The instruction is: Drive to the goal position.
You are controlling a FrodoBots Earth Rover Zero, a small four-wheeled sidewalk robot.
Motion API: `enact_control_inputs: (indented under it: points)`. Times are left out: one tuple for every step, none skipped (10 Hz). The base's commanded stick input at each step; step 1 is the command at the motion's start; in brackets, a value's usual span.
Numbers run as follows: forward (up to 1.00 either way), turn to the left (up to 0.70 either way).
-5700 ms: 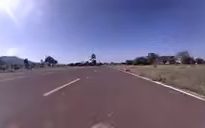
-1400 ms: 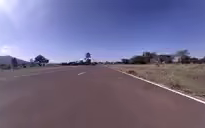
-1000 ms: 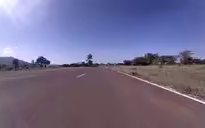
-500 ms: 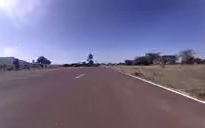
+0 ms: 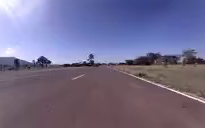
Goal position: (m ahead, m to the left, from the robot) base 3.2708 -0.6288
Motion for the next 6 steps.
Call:
enact_control_inputs:
  points:
    - [1.00,0.00]
    - [1.00,0.00]
    - [1.00,0.00]
    - [1.00,0.00]
    - [1.00,-0.11]
    - [1.00,-0.26]
